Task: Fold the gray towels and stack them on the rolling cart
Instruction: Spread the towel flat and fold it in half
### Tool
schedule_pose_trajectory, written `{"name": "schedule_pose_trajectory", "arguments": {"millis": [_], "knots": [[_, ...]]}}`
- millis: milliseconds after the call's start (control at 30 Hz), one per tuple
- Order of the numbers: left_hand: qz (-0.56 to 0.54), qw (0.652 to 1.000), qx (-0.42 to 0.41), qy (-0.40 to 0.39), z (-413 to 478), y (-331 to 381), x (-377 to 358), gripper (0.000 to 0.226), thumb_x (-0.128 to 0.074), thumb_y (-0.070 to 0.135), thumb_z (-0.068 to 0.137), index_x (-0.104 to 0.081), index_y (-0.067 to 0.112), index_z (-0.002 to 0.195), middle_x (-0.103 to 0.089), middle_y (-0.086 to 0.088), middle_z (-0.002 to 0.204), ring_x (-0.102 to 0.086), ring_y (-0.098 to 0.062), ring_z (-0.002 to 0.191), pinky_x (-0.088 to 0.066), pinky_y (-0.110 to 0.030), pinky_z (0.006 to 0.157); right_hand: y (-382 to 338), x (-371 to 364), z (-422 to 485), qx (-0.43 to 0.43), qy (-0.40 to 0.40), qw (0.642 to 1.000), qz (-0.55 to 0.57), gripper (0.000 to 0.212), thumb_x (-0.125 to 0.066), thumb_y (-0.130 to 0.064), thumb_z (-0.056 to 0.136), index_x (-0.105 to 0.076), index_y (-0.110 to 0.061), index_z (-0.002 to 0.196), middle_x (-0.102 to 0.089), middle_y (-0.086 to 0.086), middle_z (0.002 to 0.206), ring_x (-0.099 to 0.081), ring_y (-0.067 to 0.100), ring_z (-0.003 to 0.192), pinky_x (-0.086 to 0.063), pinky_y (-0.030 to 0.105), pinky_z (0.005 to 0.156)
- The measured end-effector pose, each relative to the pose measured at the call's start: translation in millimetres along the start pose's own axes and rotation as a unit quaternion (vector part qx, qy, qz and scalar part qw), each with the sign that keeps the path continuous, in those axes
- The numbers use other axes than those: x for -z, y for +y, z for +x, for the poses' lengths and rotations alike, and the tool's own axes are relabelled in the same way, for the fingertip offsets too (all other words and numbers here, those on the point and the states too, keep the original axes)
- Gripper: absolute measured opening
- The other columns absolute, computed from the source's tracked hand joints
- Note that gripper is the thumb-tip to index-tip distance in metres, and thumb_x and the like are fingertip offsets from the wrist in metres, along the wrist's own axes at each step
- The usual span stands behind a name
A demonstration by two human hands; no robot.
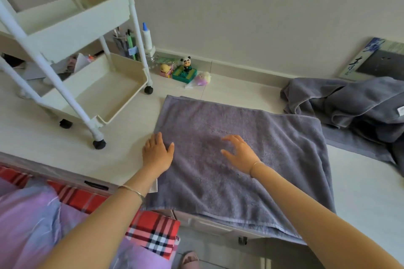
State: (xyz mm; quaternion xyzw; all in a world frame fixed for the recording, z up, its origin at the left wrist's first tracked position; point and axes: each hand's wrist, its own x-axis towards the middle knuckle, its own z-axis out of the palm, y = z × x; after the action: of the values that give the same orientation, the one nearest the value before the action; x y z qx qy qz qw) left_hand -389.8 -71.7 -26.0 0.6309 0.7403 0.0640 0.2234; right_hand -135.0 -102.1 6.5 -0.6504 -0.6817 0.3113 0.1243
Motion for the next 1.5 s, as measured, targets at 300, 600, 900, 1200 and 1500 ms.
{"name": "schedule_pose_trajectory", "arguments": {"millis": [300,600,900,1200,1500], "knots": [[-0.014,1.0,-0.007,0.006,56.4,18.3,12.6,0.064,-0.036,0.042,0.099,-0.015,0.008,0.149,-0.024,-0.014,0.152,-0.024,-0.034,0.136,-0.026,-0.043,0.109,5.0,33.0,94.4,-0.068,0.024,0.997,-0.013,0.056,-0.054,-0.036,0.093,-0.034,-0.016,0.141,-0.031,0.009,0.148,-0.041,0.028,0.13,-0.037,0.04,0.104],[-0.159,0.985,0.046,0.043,110.9,14.4,19.6,0.048,-0.061,0.034,0.089,-0.047,0.008,0.127,-0.057,-0.012,0.119,-0.048,-0.035,0.116,-0.04,-0.038,0.09,29.1,44.4,153.2,-0.127,0.059,0.987,-0.078,0.056,-0.05,-0.037,0.095,-0.032,-0.016,0.143,-0.035,0.011,0.147,-0.04,0.031,0.131,-0.033,0.047,0.108],[-0.287,0.951,-0.061,0.096,113.6,15.4,17.7,0.039,-0.052,0.022,0.095,-0.033,0.015,0.062,-0.03,0.0,0.056,-0.027,-0.014,0.052,-0.021,-0.028,0.051,37.0,34.5,162.0,-0.049,0.169,0.982,-0.062,0.019,-0.067,-0.016,0.082,-0.054,-0.017,0.097,-0.057,0.003,0.093,-0.055,0.026,0.094,-0.044,0.035,0.082],[-0.443,0.892,-0.082,-0.044,108.9,32.3,50.8,0.02,-0.055,0.022,0.095,-0.064,0.008,0.083,-0.058,0.003,0.068,-0.049,-0.001,0.062,-0.037,-0.016,0.06,26.5,90.3,128.8,-0.023,0.074,0.986,0.149,0.05,-0.059,-0.034,0.09,-0.054,0.014,0.08,-0.037,0.001,0.057,-0.032,0.003,0.042,-0.027,0.014,0.041],[-0.228,0.973,-0.001,0.041,119.7,48.6,11.1,0.047,-0.055,0.019,0.092,-0.032,0.016,0.051,-0.035,0.001,0.05,-0.036,-0.02,0.052,-0.016,-0.032,0.047,70.3,82.6,135.1,-0.097,0.032,0.995,-0.002,0.042,-0.061,-0.042,0.087,-0.045,-0.011,0.063,-0.046,0.005,0.062,-0.042,0.02,0.062,-0.033,0.03,0.059]]}}
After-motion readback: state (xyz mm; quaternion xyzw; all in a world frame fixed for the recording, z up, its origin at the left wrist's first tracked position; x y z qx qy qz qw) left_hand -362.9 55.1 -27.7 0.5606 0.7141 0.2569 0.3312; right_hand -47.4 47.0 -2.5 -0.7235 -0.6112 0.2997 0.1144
